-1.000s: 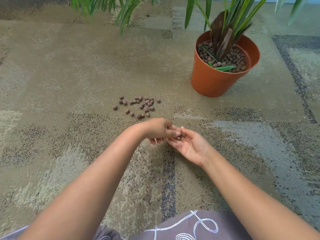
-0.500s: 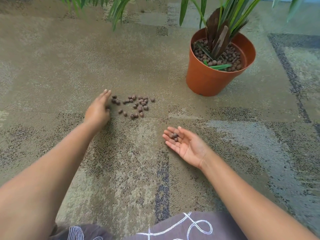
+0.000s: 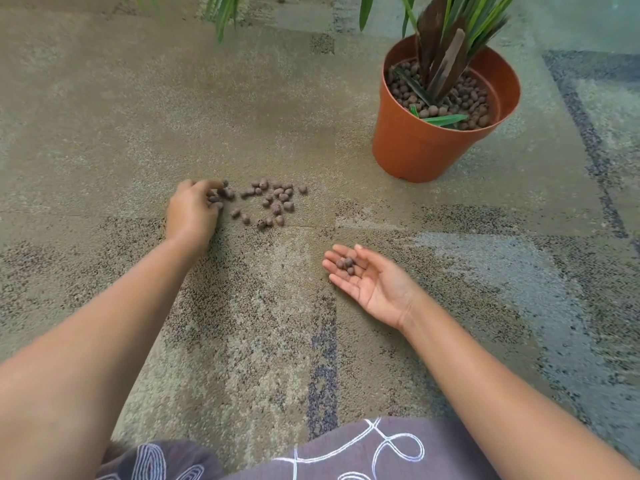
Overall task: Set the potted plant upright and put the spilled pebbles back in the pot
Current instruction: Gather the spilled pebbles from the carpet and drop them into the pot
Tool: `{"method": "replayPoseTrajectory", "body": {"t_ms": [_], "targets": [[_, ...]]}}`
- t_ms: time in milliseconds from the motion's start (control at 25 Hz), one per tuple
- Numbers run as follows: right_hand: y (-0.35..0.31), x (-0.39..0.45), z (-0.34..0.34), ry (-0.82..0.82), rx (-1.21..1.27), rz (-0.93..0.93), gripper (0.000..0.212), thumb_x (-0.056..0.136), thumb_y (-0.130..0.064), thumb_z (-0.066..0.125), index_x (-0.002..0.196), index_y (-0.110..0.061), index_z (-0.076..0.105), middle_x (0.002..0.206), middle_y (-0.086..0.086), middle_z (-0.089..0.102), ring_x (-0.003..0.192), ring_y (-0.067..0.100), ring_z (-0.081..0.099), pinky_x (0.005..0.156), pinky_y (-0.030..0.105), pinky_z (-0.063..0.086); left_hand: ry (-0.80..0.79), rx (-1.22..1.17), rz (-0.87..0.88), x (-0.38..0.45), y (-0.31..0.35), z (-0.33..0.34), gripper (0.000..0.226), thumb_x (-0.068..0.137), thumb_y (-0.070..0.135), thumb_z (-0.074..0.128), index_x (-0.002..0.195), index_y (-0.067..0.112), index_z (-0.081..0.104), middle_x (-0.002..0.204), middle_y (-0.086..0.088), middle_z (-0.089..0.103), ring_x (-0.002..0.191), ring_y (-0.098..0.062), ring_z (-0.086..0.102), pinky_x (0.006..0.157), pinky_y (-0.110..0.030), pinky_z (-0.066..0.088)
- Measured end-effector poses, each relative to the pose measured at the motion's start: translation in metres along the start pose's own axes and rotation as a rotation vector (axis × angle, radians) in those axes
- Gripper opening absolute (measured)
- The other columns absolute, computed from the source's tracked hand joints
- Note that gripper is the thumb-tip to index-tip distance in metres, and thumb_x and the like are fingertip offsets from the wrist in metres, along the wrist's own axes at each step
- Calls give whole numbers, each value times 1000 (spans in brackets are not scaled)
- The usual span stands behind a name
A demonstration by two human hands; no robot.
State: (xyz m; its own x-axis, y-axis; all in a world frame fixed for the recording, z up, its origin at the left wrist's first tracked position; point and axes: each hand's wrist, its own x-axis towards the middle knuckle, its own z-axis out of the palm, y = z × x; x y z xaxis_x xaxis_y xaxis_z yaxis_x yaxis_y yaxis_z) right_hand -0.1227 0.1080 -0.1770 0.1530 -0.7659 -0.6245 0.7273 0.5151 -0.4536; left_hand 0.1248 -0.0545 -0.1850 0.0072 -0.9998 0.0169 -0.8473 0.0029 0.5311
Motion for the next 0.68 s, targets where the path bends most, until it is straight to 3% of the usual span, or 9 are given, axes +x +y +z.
{"method": "replayPoseTrajectory", "body": {"t_ms": [240,360,440,560,680], "targets": [[1,0,0,2,-17,-1,35,93,-20,48,119,1,57,112,17,66,101,25,66,85,33,55,-122,250,95,17,5,-5,26,86,4,55,110,11,58,109,-18,53,96,-36,53,76,-38,43],[1,-2,0,4,-23,-1,35,93,-19,48,119,2,57,112,17,66,100,25,66,84,33,55,-255,341,129,30,10,-14,26,84,2,58,108,9,57,109,-20,53,99,-37,53,81,-41,45],[2,-3,1,13,-20,0,35,93,-19,48,119,2,56,111,17,66,99,25,66,84,33,55,-275,300,117,31,9,-19,23,82,3,61,105,6,58,109,-20,53,100,-37,52,82,-40,45],[1,-5,3,32,-22,-1,34,93,-19,49,118,3,57,110,18,66,97,25,67,84,33,55,-153,141,62,14,19,-22,17,82,6,62,99,7,59,107,-18,56,94,-30,54,78,-37,44],[-1,-4,9,64,-20,-34,31,94,-20,47,114,2,58,105,17,67,95,25,66,84,33,55,-165,47,224,-17,62,-16,17,84,7,59,100,12,58,107,-8,55,92,-19,52,86,-29,45]]}}
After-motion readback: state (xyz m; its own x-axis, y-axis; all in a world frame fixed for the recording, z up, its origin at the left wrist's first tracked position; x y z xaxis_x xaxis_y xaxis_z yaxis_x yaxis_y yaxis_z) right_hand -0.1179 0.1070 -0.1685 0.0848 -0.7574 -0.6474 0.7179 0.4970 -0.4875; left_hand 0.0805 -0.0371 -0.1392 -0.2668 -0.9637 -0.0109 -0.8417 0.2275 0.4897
